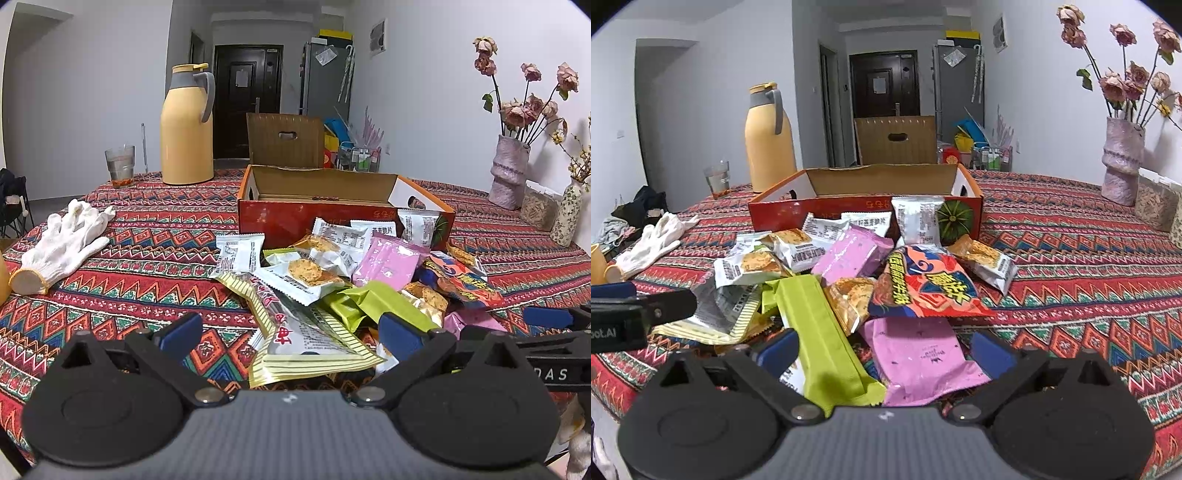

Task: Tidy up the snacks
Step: 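Grasp the green snack bar with the right gripper, then grasp the white-gold striped packet with the left gripper while the right gripper carries the green bar, then lower both held packets into the cardboard box and open both grippers, then move both tools back over the snack pile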

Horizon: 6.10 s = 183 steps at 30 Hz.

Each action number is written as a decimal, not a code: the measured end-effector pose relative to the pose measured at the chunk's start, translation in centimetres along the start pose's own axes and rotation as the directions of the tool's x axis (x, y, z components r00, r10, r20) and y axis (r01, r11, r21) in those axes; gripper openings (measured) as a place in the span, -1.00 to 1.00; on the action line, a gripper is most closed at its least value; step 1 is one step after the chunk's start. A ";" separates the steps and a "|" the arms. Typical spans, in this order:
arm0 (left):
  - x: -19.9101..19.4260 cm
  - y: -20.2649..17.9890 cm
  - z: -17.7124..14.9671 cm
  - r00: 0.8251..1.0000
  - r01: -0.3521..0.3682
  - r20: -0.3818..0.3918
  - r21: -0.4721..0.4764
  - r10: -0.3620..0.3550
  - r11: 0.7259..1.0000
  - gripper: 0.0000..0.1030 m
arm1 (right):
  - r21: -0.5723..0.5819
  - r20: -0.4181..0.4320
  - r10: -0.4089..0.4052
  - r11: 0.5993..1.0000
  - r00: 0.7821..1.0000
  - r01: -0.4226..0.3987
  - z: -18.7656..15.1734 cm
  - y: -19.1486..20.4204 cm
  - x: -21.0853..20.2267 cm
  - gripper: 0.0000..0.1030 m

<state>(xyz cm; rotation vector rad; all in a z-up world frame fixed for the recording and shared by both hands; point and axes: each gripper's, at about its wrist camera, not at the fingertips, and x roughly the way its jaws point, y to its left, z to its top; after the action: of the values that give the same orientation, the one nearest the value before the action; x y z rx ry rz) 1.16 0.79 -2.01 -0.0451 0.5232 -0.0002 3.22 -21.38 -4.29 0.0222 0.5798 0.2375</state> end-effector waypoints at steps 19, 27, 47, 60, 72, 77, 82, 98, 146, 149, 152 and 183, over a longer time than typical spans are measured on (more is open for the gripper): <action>1.3 1.5 0.0 0.999 -0.025 -0.034 -0.036 0.024 0.999 1.00 | -0.092 -0.100 0.176 0.978 0.979 -0.186 2.0 2.9 5.0 -0.24; 1.5 1.8 0.0 0.999 -0.026 -0.038 -0.045 0.025 0.999 1.00 | -0.108 -0.126 0.200 0.971 0.972 -0.214 2.2 3.6 6.1 -0.24; 1.9 1.7 0.8 0.997 -0.041 -0.063 -0.049 0.038 0.998 1.00 | -0.089 0.020 0.193 0.978 0.981 -0.191 3.1 2.8 2.4 -0.39; 6.9 -1.0 2.4 0.976 -0.107 -0.186 0.031 0.111 0.994 1.00 | 0.020 0.127 0.053 0.998 0.990 -0.056 4.1 -3.1 0.3 -0.39; 9.1 -0.6 2.7 0.957 -0.103 -0.273 0.013 0.103 0.995 0.13 | 0.084 0.103 0.047 0.995 0.994 -0.055 3.1 -5.4 1.3 -0.38; 8.1 0.9 3.0 0.964 -0.078 -0.260 -0.041 0.065 0.996 -0.24 | 0.091 0.097 0.056 0.994 0.994 -0.065 2.8 -5.4 1.4 -0.38; 7.4 1.8 3.1 0.968 -0.072 -0.245 -0.054 0.057 0.996 -0.34 | 0.090 0.103 0.060 0.993 0.993 -0.070 2.7 -5.0 1.1 -0.38; 3.1 2.9 6.1 0.994 -0.050 -0.098 -0.074 0.042 0.996 -0.42 | 0.073 0.125 0.052 0.995 0.991 -0.062 3.6 -4.1 0.0 -0.38; 23.7 1.1 17.4 0.994 -0.018 -0.111 -0.133 0.003 0.991 -0.36 | 0.103 -0.035 -0.024 0.994 0.999 0.027 19.2 -7.1 23.9 -0.33; 23.7 1.1 17.2 0.994 0.004 -0.103 -0.132 -0.017 0.991 -0.14 | 0.112 -0.034 -0.023 0.993 0.999 0.026 19.0 -7.4 24.0 -0.07; 23.2 0.8 17.1 0.997 -0.007 -0.081 -0.117 -0.003 0.993 0.50 | 0.115 -0.002 -0.033 0.993 0.999 0.033 18.7 -7.4 23.4 0.50; 9.5 -0.6 14.7 0.999 -0.026 0.038 -0.030 0.028 0.999 1.00 | 0.064 0.187 -0.037 0.998 0.982 0.025 14.7 -6.1 7.1 1.00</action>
<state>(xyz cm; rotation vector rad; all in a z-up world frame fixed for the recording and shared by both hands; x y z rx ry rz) 16.71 0.71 6.04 -0.0665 0.4850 0.0346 18.33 -25.05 3.64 0.0941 0.3987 0.1847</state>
